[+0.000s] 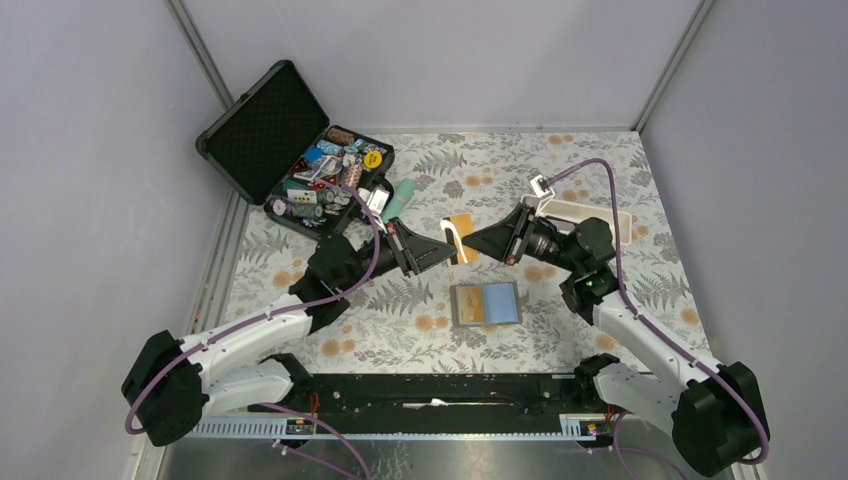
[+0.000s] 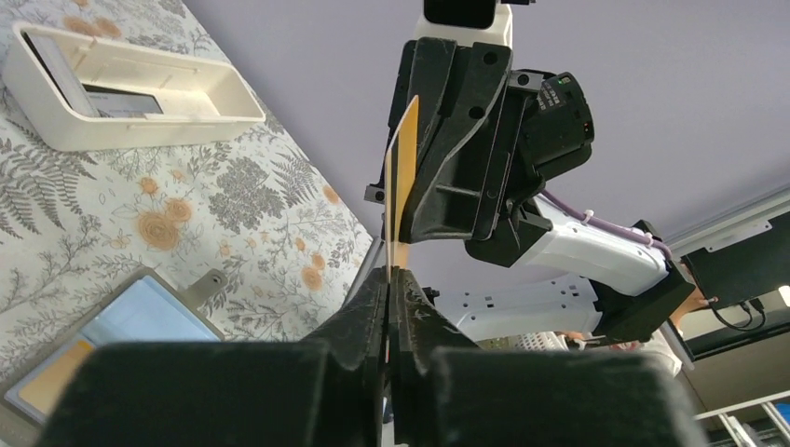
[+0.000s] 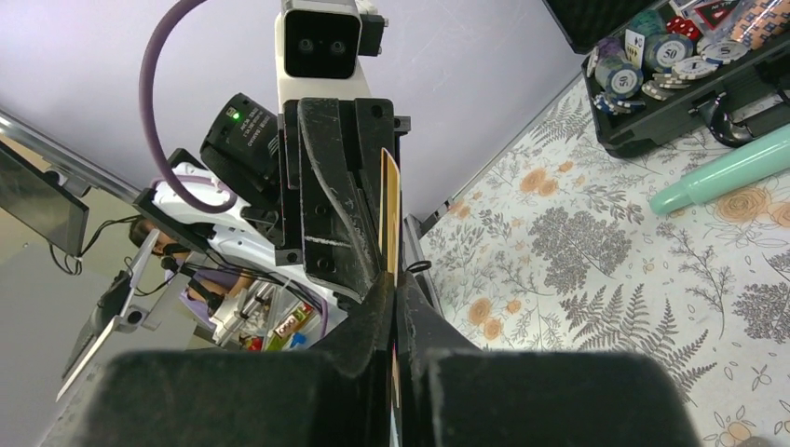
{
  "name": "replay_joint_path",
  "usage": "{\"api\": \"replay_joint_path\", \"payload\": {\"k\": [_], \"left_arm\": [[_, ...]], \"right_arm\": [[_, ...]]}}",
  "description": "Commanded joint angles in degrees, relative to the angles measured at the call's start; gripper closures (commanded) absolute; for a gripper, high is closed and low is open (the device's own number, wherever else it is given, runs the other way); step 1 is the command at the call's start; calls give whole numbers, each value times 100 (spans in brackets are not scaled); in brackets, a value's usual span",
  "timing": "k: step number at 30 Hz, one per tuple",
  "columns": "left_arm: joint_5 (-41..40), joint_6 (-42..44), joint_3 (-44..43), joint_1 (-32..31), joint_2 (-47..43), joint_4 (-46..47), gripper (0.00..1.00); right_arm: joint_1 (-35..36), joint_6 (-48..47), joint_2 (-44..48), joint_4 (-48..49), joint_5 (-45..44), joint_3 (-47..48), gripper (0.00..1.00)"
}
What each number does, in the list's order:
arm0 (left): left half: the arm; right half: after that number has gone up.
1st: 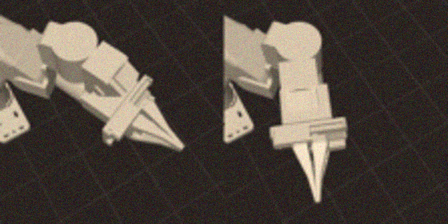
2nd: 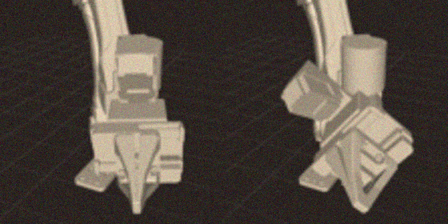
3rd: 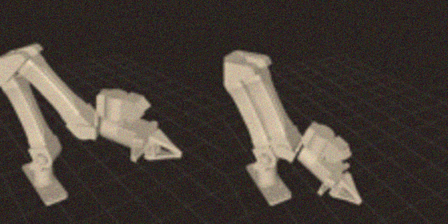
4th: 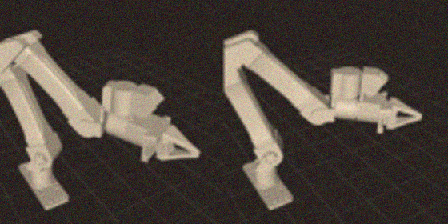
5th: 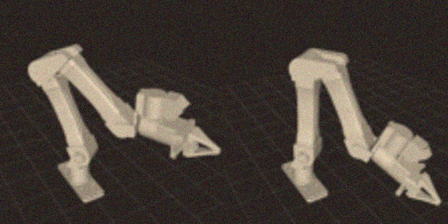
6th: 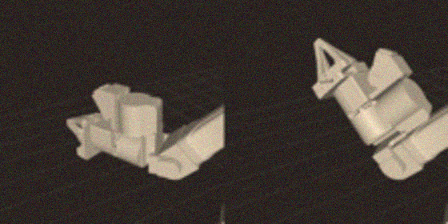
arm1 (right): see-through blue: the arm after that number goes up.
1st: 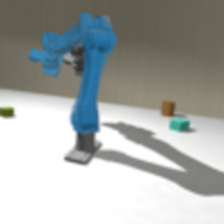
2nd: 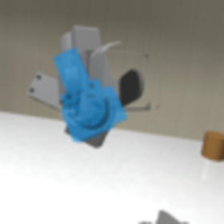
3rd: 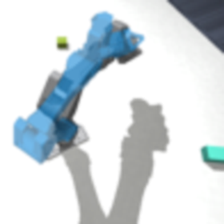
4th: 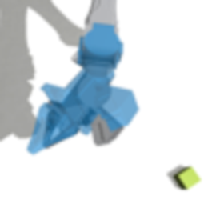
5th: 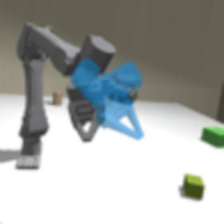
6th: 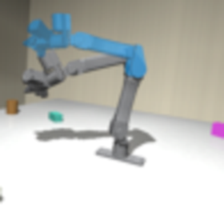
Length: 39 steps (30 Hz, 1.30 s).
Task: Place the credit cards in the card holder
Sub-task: Pick up the credit card from the storage box.
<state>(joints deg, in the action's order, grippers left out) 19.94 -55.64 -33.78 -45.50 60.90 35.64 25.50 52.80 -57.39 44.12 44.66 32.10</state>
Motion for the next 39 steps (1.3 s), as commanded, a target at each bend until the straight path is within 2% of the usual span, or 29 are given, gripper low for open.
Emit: {"api": "replay_joint_path", "payload": {"k": [1,4,6,8,10,12,15,18,20,28,32,39], "left_arm": [[-7,-61,-102,-30,-6,566,100],[-116,-66,11,-30,5,417,100],[-226,-42,33,-36,21,44,100],[-460,-26,29,-58,78,-512,100],[-637,-32,19,-87,198,-991,100],[-743,-86,-28,-140,377,-1337,100],[-805,-285,-103,-246,766,-1529,100],[-819,-521,-164,-455,1191,-1436,100],[-877,-645,-255,-621,1548,-1380,100],[-888,-1327,-373,-1093,2747,-660,100],[-1047,-1470,-315,-1165,3003,-502,100],[-1354,-1503,-215,-1215,3224,-595,100]], "right_arm": [[52,-209,65,-152,-41,17,96],[53,-893,236,-1426,-576,224,60],[56,-1502,365,-2568,-1248,439,36],[54,-1962,437,-3863,-2308,663,22],[52,-2249,396,-5004,-3255,850,15],[52,-2450,245,-5667,-3768,898,13],[52,-2477,80,-6156,-4037,761,12],[51,-2493,10,-6327,-4184,508,4],[52,-2490,10,-6364,-4371,342,3],[51,-2415,-84,-6089,-4835,-206,11],[55,-2385,-228,-5926,-4843,-337,21],[52,-2364,-384,-5647,-4803,-471,50]]}}
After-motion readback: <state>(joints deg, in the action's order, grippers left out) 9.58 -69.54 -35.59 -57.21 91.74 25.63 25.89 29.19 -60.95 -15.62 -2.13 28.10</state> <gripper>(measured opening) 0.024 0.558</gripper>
